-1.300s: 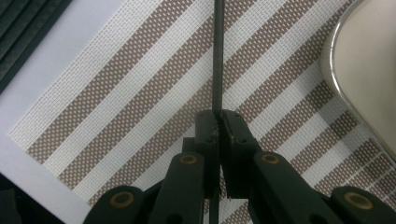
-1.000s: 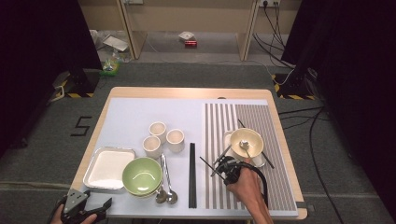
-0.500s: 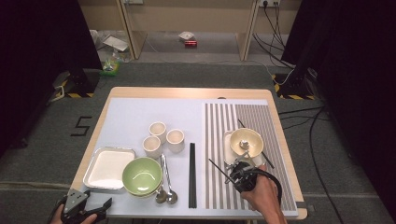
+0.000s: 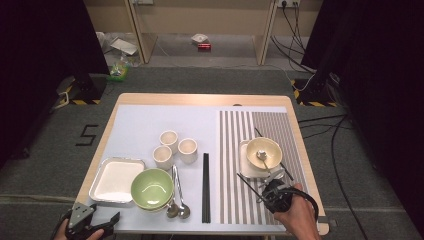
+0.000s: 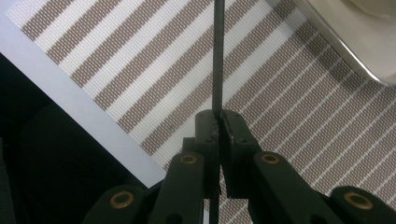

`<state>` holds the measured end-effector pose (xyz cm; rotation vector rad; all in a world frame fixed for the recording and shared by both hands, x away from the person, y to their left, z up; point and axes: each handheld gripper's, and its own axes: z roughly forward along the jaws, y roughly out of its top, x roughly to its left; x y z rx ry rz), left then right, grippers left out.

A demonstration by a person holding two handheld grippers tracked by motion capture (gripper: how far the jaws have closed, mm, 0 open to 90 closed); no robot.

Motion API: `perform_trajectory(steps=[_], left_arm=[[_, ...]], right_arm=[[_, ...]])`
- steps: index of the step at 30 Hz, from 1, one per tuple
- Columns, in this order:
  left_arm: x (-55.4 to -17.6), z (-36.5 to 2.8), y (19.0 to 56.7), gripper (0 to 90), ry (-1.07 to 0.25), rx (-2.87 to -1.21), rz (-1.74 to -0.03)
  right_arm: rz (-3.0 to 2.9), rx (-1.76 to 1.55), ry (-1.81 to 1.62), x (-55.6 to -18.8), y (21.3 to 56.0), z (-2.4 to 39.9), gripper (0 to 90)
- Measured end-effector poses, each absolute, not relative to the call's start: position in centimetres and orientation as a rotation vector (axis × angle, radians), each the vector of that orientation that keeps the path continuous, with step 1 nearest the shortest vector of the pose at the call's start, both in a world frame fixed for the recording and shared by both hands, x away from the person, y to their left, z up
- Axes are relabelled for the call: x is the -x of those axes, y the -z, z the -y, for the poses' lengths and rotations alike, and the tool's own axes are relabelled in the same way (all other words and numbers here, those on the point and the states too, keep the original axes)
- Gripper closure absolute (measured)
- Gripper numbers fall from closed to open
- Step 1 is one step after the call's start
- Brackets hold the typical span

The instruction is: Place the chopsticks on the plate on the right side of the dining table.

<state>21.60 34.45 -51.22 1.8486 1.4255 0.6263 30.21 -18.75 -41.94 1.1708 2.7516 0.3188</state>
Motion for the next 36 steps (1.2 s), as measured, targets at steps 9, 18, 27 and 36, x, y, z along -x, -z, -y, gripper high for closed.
perform_trajectory(steps=[9,18,27,36], left_arm=[[-21.6,-34.4,51.2,11.1,-0.627,-1.848,-1.426],[-21.6,-34.4,51.2,11.1,-0.628,-1.846,-1.426],[-21.6,-34.4,51.2,11.1,-0.627,-1.847,-1.425],[-21.7,-34.5,51.1,11.1,-0.623,-1.862,-1.429]], right_arm=[[-2.732,-1.209,-0.314,-29.6,42.2,20.8,86.4],[-2.717,-1.239,-0.309,-29.0,42.5,22.8,86.4],[-2.684,-1.294,-0.298,-28.3,42.5,25.0,86.4],[-2.630,-1.382,-0.304,-28.5,42.2,27.5,86.4]])
